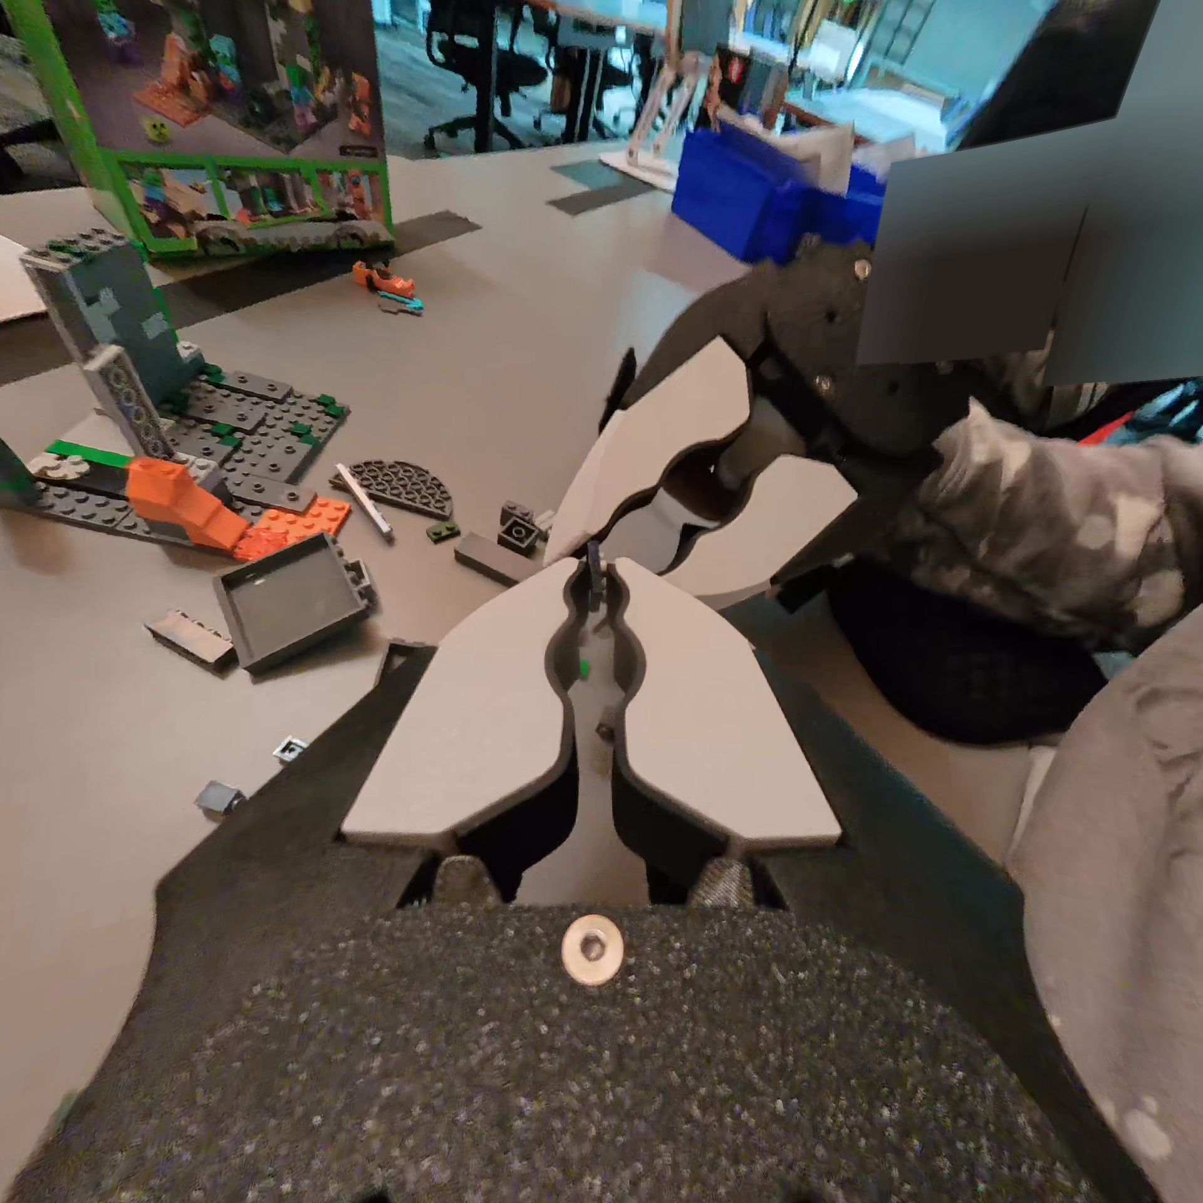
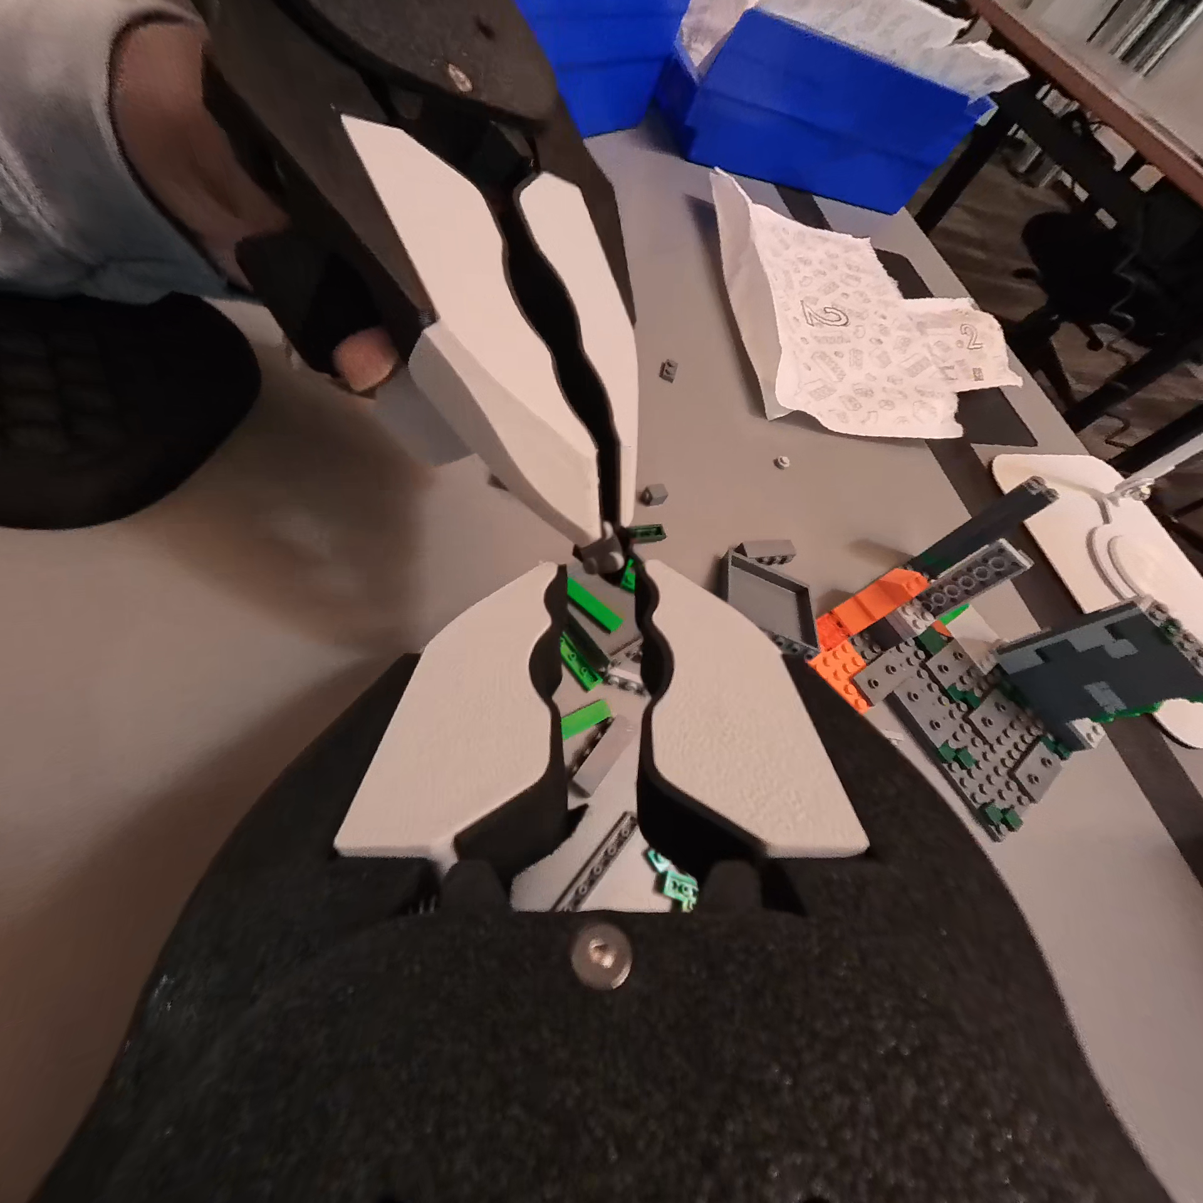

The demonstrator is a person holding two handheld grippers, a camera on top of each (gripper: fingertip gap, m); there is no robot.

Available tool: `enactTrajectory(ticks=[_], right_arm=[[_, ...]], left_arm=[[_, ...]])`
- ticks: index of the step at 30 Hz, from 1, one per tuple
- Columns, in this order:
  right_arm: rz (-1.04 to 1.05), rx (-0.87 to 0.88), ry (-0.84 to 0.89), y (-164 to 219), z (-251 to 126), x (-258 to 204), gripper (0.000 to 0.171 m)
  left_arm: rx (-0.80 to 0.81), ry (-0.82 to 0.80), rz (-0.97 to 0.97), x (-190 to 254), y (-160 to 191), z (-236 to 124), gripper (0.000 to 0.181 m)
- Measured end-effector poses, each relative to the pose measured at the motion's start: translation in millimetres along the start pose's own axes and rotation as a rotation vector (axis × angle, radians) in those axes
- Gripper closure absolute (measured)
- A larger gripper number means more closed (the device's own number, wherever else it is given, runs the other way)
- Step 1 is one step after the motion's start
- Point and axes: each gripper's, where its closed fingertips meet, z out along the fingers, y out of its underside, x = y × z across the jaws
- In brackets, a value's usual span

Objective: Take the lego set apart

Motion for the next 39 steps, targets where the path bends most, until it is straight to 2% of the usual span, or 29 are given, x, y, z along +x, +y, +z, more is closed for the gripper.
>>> enactTrajectory(ticks=[4,6,10,21,26,30,34,39], right_arm=[[-0.003,0.008,0.042,-5,2,3,0.142],[-0.023,0.007,0.103,-6,0,11,0.156],[-0.040,-0.010,0.070,-1,-3,11,0.165],[-0.214,-0.144,-0.093,22,-5,-10,0.170],[-0.272,-0.236,-0.210,34,-2,-29,0.170],[-0.287,-0.258,-0.274,38,-2,-39,0.170],[-0.296,-0.282,-0.319,42,-2,-46,0.170],[-0.302,-0.304,-0.336,46,-2,-49,0.170]], left_arm=[[0.101,0.025,-0.143,-4,-11,-1,0.176],[0.114,0.048,-0.181,-4,-11,-1,0.176],[0.113,0.059,-0.191,-2,-11,1,0.175],[-0.049,0.136,-0.123,7,11,0,0.171],[-0.210,0.136,0.050,19,38,8,0.172],[-0.276,0.158,0.107,26,50,9,0.175],[-0.303,0.186,0.085,30,55,10,0.175],[-0.311,0.260,-0.033,35,59,9,0.170]])
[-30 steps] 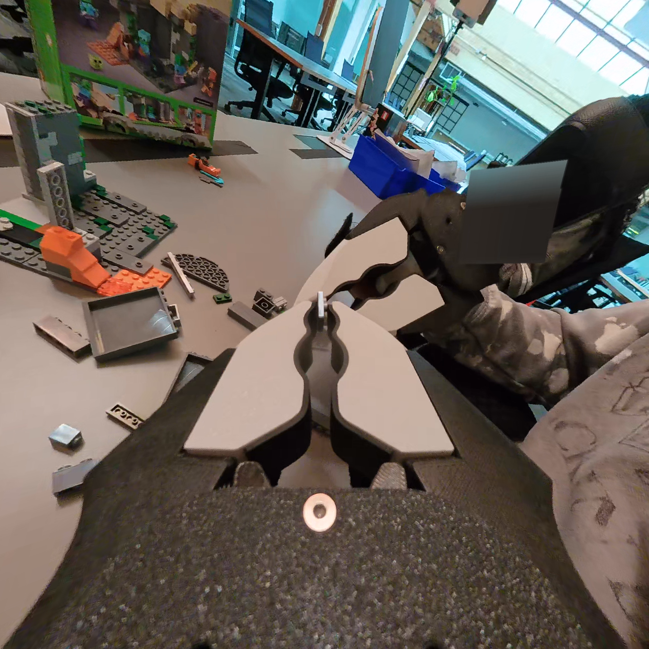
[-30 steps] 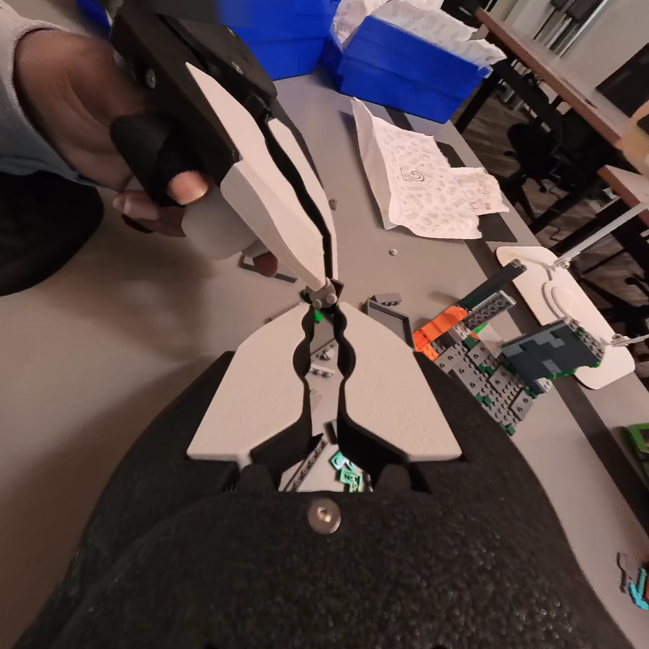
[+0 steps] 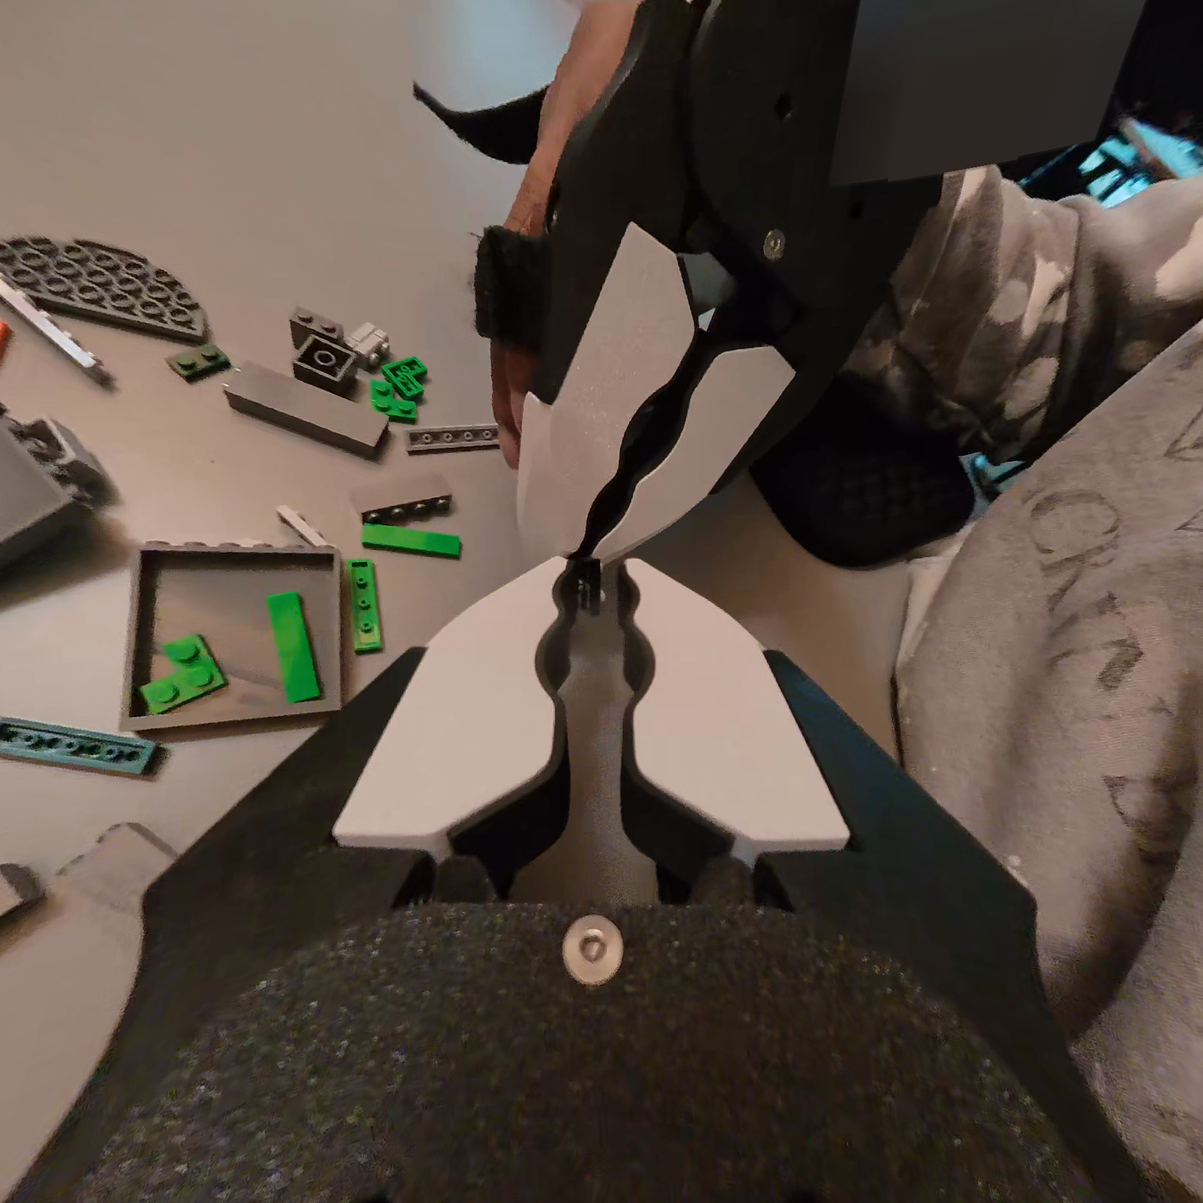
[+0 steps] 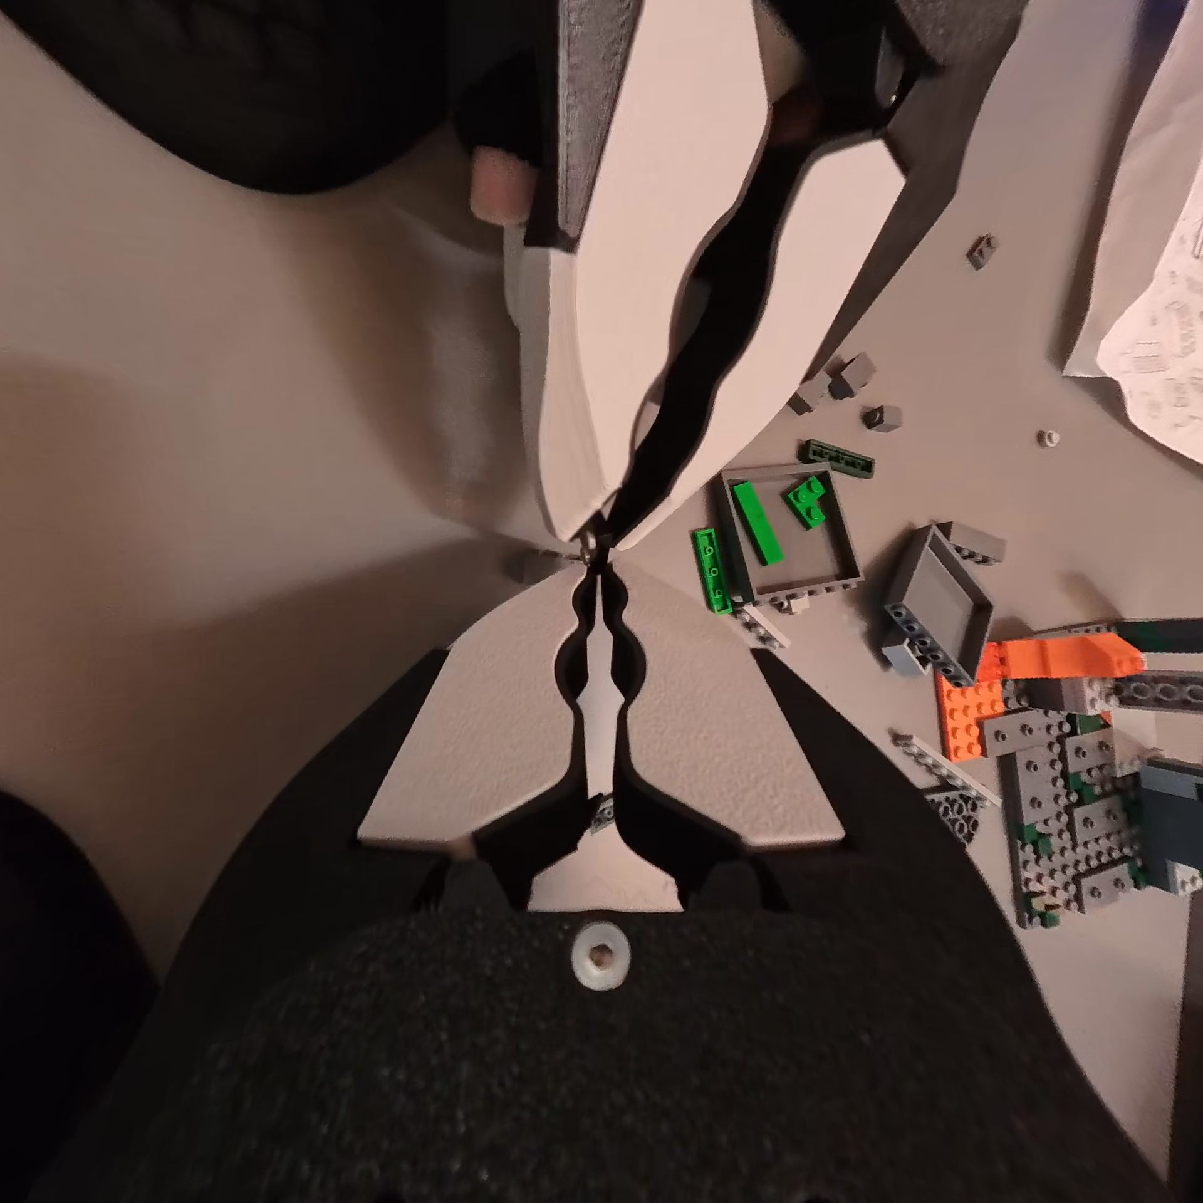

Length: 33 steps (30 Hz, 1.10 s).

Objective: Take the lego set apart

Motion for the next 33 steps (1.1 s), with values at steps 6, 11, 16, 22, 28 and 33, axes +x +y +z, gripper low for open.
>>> enactTrajectory(ticks=[6,11,16,22,28,33], right_arm=[[-0.018,-0.036,0.005,4,3,-1,0.170],[-0.026,-0.036,0.013,4,4,-1,0.170],[0.037,0.045,0.051,-2,-5,10,0.169],[0.201,0.251,0.172,-10,-32,39,0.160],[0.285,0.359,0.418,-27,-48,69,0.151],[0.277,0.337,0.558,-38,-45,81,0.151]], left_arm=[[0.007,0.025,-0.069,-2,1,3,0.170],[0.010,0.029,-0.110,-5,1,3,0.176],[0.091,0.026,-0.163,-9,-12,-5,0.177],[0.386,0.072,-0.315,-22,-49,-31,0.176],[0.626,0.069,-0.477,-41,-68,-53,0.177],[0.710,0.083,-0.549,-43,-75,-58,0.177]])
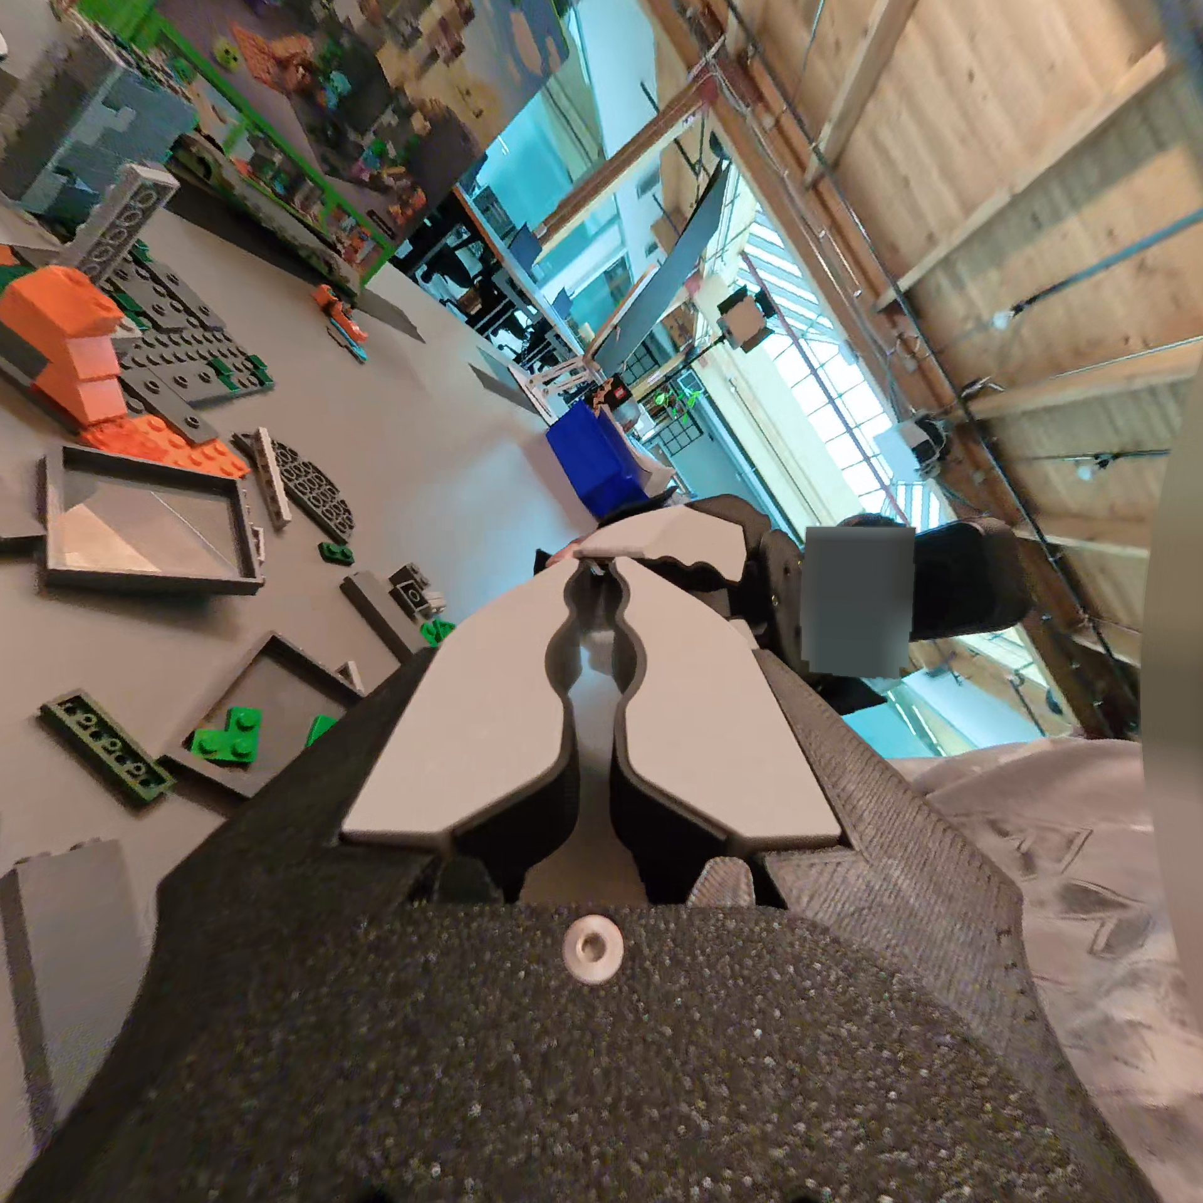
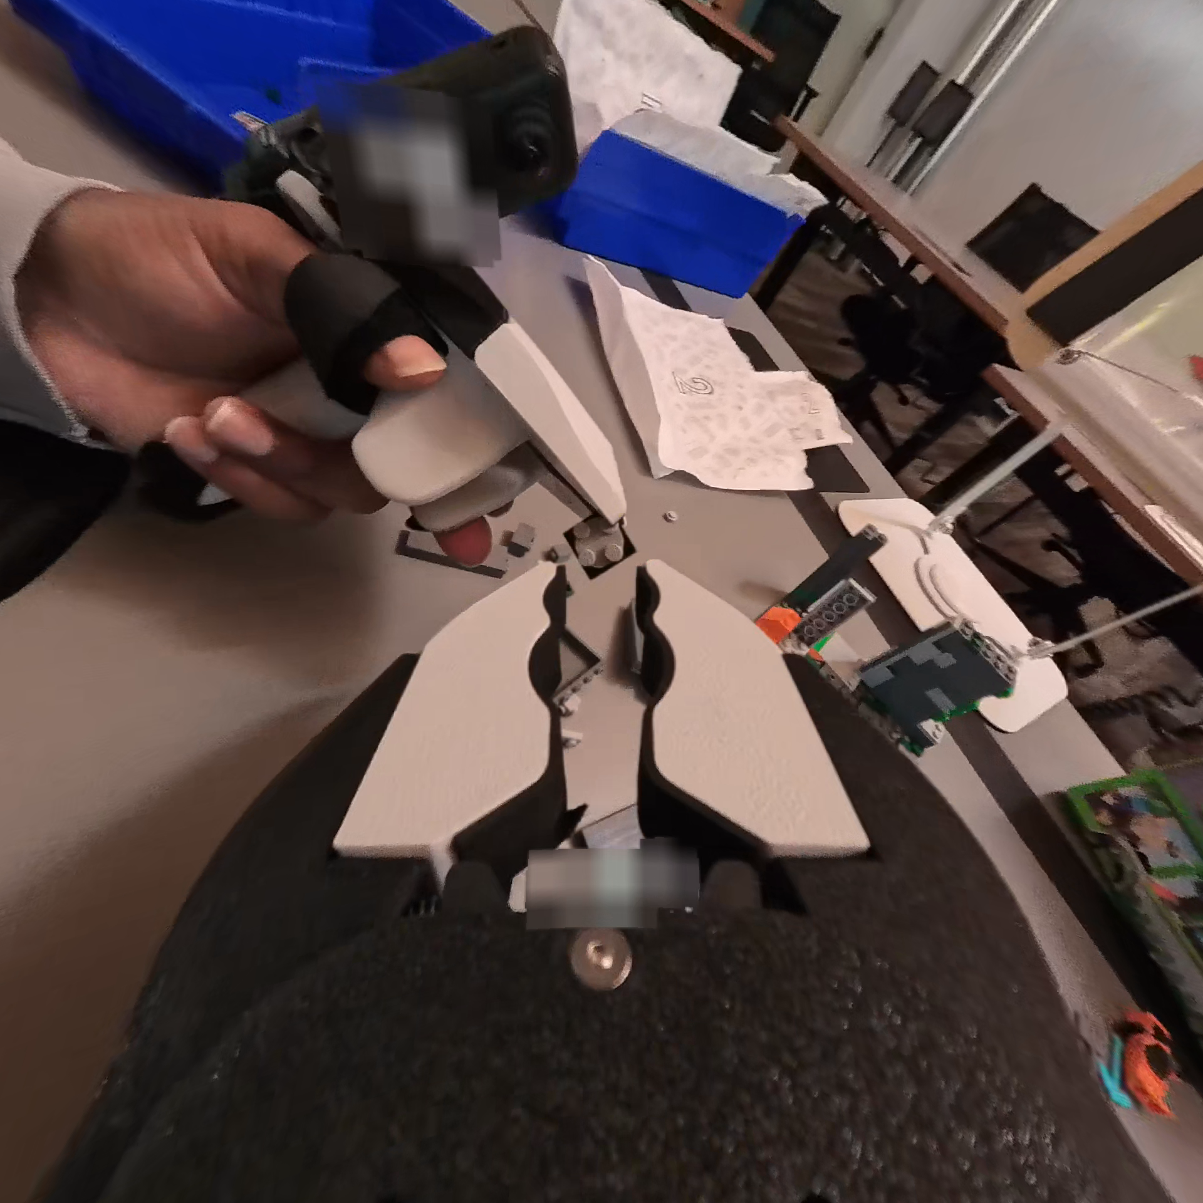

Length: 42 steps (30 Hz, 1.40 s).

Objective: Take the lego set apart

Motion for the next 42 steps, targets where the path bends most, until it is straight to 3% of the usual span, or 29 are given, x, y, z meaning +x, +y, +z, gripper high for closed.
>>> enactTrajectory(ticks=[5,20,29,31,34,38,40,42], right_arm=[[0.007,0.023,0.024,-5,-1,4,0.158],[-0.116,-0.037,0.043,2,3,-2,0.159],[-0.267,-0.125,0.090,10,7,-4,0.161],[-0.313,-0.117,0.102,9,9,-7,0.171],[-0.364,-0.113,0.093,5,13,-17,0.171],[-0.260,-0.069,0.117,2,10,-9,0.171],[-0.115,-0.019,0.106,0,6,-1,0.171],[0.090,0.036,0.044,0,5,4,0.158]], left_arm=[[0.018,-0.038,0.018,-3,0,2,0.177],[0.002,-0.053,-0.026,-6,3,0,0.177],[-0.016,-0.098,-0.051,-14,7,1,0.177],[-0.020,-0.120,-0.040,-17,9,1,0.177],[-0.022,-0.143,-0.021,-18,11,4,0.177],[0.004,-0.138,-0.031,-19,5,0,0.177],[0.016,-0.124,-0.039,-18,2,-3,0.177],[0.021,-0.095,-0.035,-14,1,-2,0.177]])
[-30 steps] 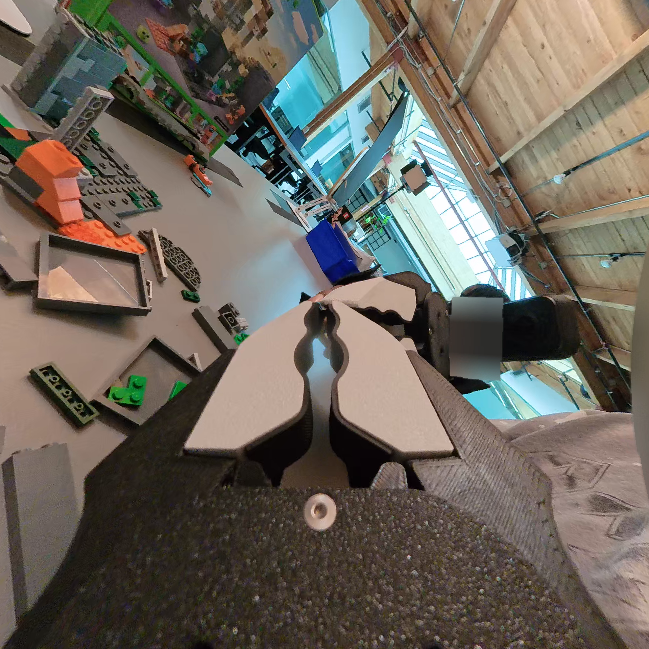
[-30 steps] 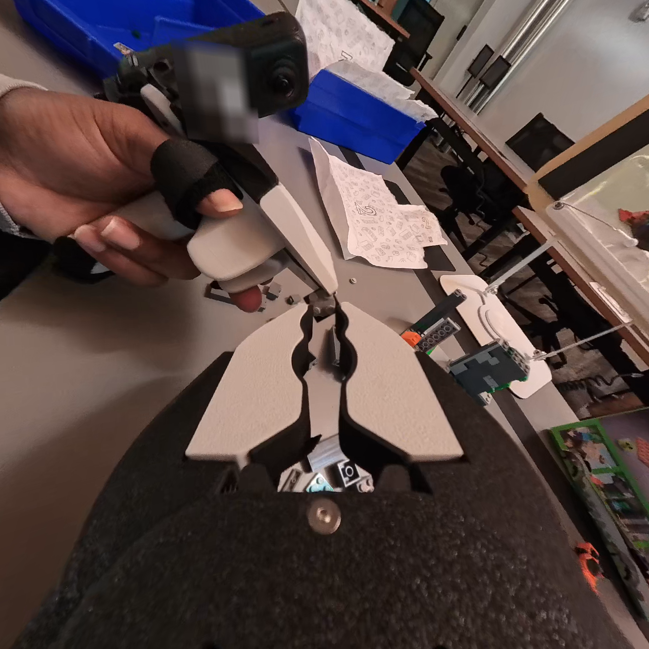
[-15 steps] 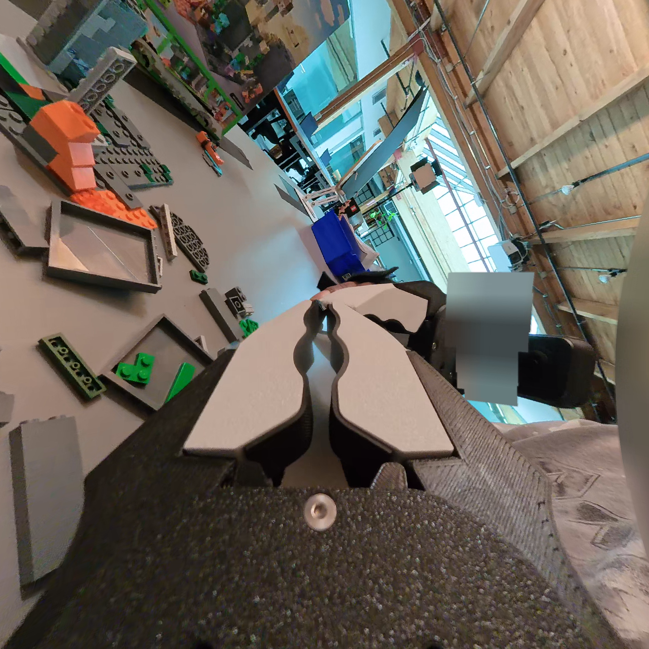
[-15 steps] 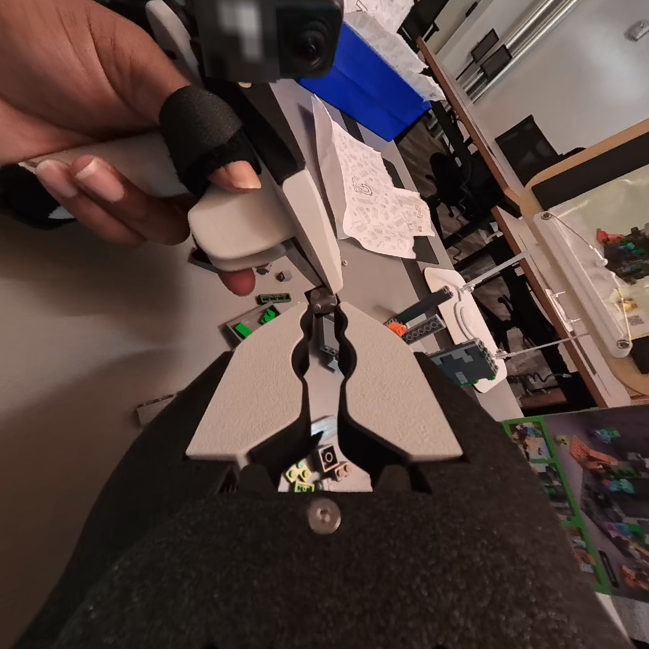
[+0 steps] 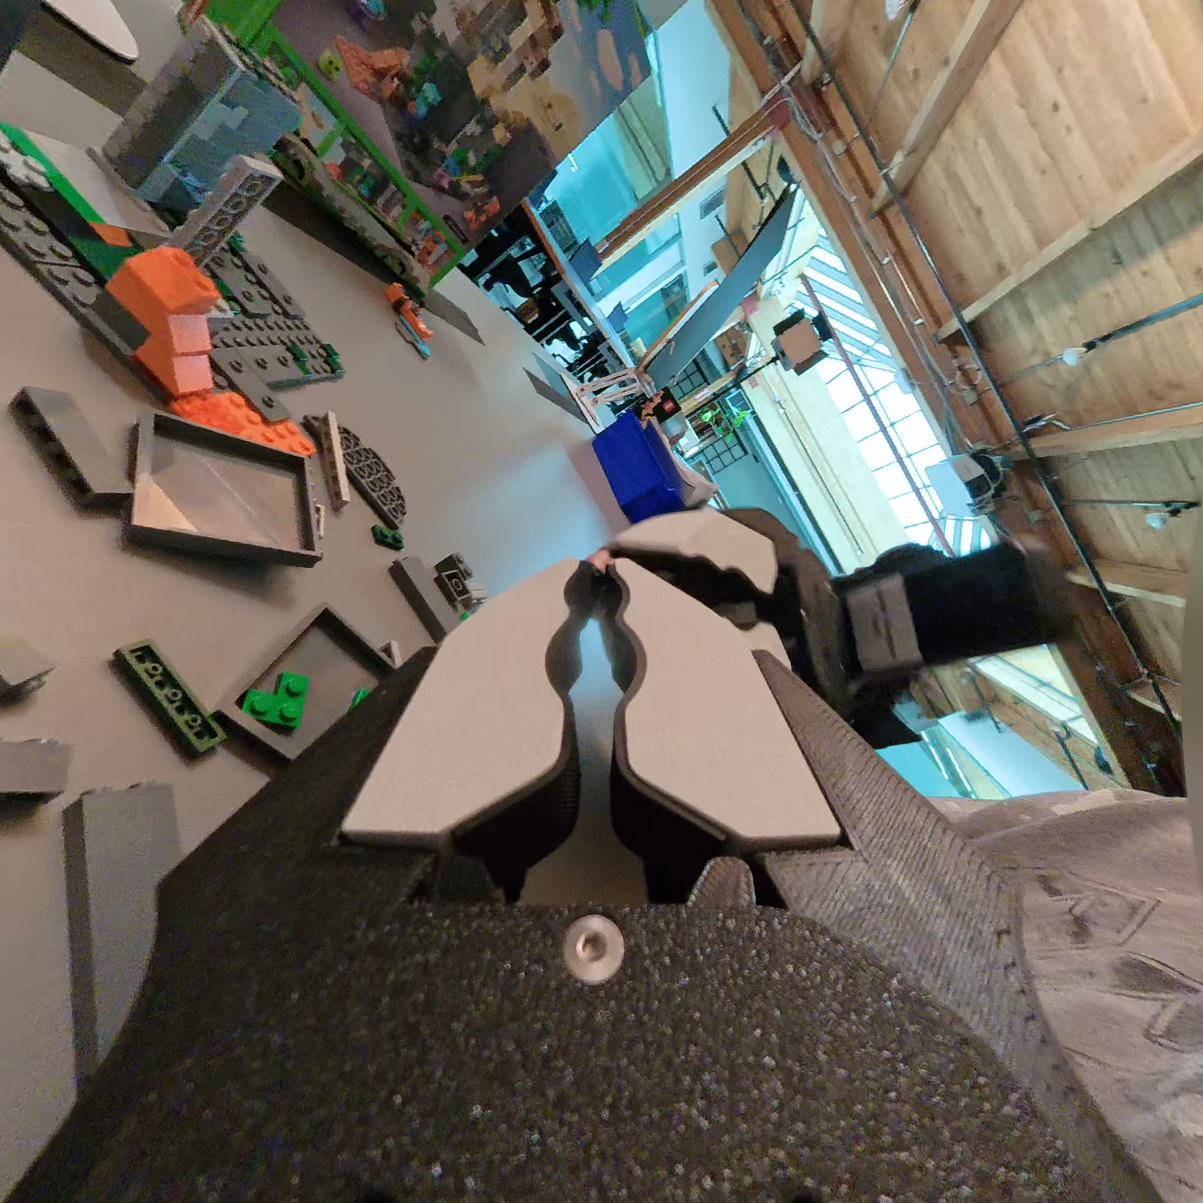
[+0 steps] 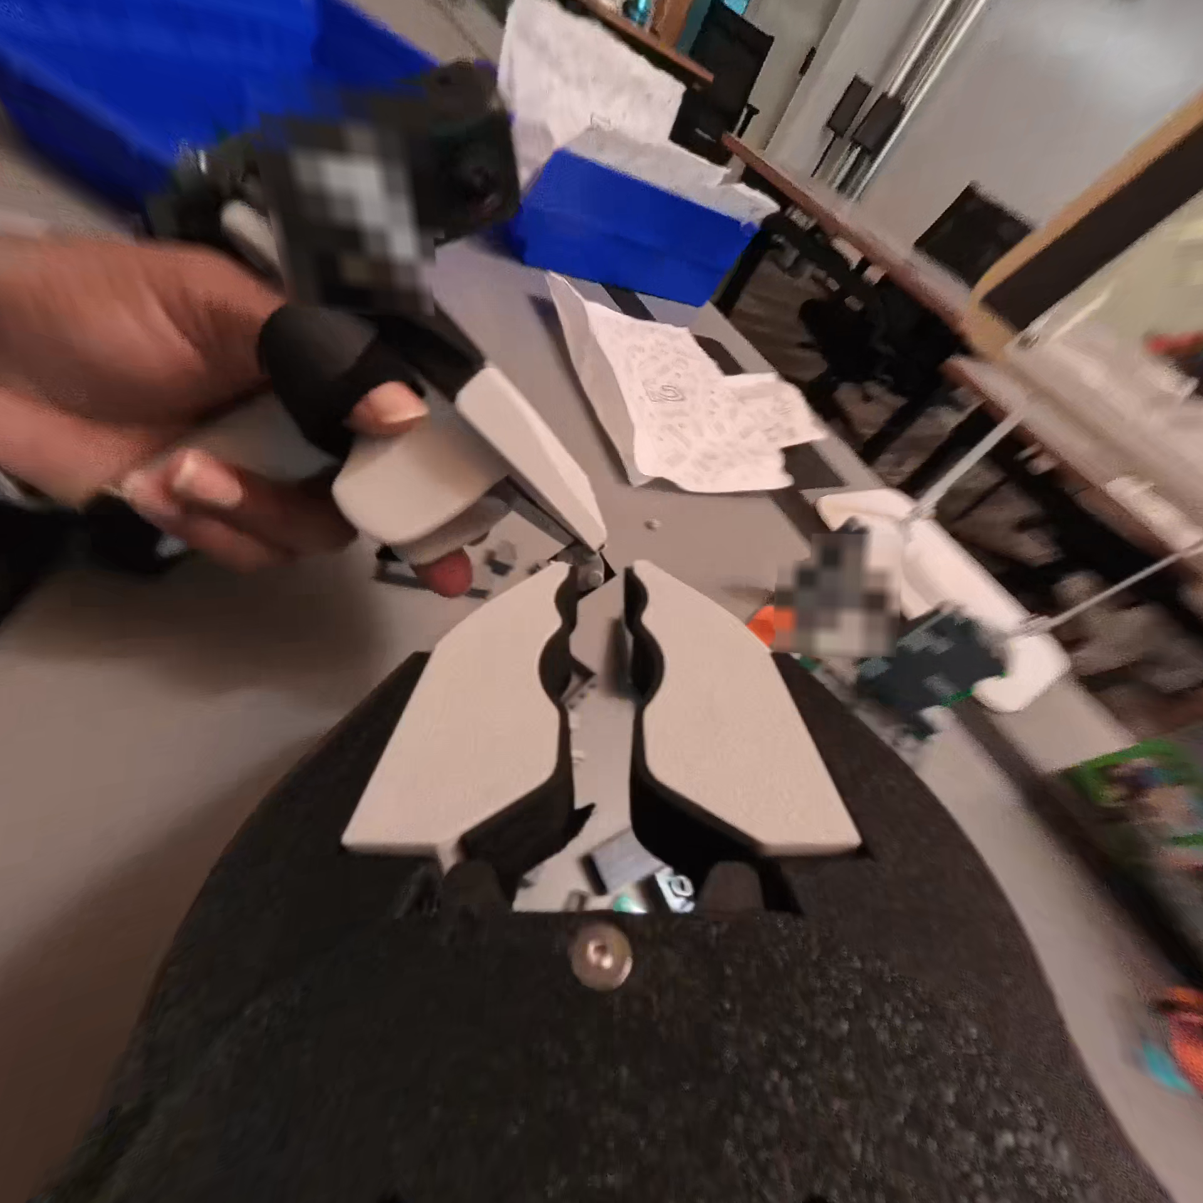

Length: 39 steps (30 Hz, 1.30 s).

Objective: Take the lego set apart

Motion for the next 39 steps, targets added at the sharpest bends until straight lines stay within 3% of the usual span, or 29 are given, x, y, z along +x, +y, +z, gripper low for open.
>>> enactTrajectory(ticks=[2,5,13,16,19,27,39], right_arm=[[0.177,0.034,-0.077,1,-1,3,0.150],[0.332,0.102,-0.227,-4,-7,-2,0.150],[0.506,0.210,-0.447,-23,-25,-8,0.165],[0.590,0.242,-0.511,-26,-32,-3,0.166],[0.686,0.284,-0.593,-30,-41,3,0.166],[0.788,0.286,-0.746,-34,-44,-9,0.166],[0.835,0.304,-0.780,-35,-44,-9,0.167]], left_arm=[[0.003,0.043,0.026,9,0,1,0.177],[-0.010,0.086,0.079,19,1,2,0.177],[-0.039,0.159,0.226,42,8,4,0.176],[-0.054,0.147,0.379,46,7,1,0.162],[-0.102,0.120,0.517,46,11,-3,0.161],[-0.172,0.138,0.592,53,28,1,0.178],[-0.163,0.141,0.622,55,26,-1,0.175]])
